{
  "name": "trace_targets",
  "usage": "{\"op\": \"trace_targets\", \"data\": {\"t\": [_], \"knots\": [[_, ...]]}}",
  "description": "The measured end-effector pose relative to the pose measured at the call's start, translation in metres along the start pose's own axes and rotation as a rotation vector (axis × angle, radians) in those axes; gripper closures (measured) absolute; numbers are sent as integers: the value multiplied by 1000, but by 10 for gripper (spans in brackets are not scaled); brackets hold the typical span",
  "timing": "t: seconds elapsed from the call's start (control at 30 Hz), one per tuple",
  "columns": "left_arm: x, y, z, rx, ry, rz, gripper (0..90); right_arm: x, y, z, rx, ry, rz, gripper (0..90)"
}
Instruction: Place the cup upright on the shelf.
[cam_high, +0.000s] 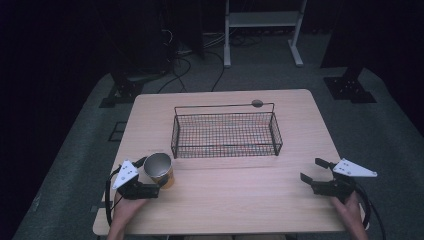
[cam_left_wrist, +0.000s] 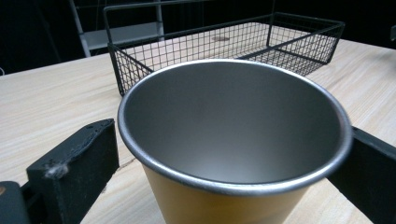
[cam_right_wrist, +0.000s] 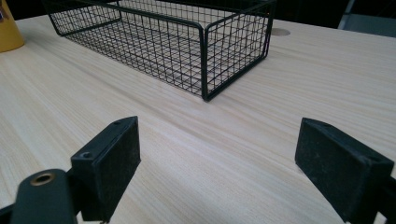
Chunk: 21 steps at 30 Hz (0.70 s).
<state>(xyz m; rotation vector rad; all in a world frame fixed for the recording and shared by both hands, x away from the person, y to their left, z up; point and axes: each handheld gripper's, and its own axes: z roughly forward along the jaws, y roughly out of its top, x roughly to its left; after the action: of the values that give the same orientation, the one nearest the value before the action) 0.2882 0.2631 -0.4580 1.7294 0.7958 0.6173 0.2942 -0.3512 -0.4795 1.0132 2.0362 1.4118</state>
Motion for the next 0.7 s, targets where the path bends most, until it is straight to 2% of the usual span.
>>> {"op": "trace_targets", "data": {"t": [0.37, 0.7], "knots": [[2, -5, 11, 39, -26, -12, 1, 0, 0, 0, 0, 1, 1, 132], [3, -6, 10, 34, -37, 12, 131, 0, 0, 0, -1, 1, 1, 131]]}}
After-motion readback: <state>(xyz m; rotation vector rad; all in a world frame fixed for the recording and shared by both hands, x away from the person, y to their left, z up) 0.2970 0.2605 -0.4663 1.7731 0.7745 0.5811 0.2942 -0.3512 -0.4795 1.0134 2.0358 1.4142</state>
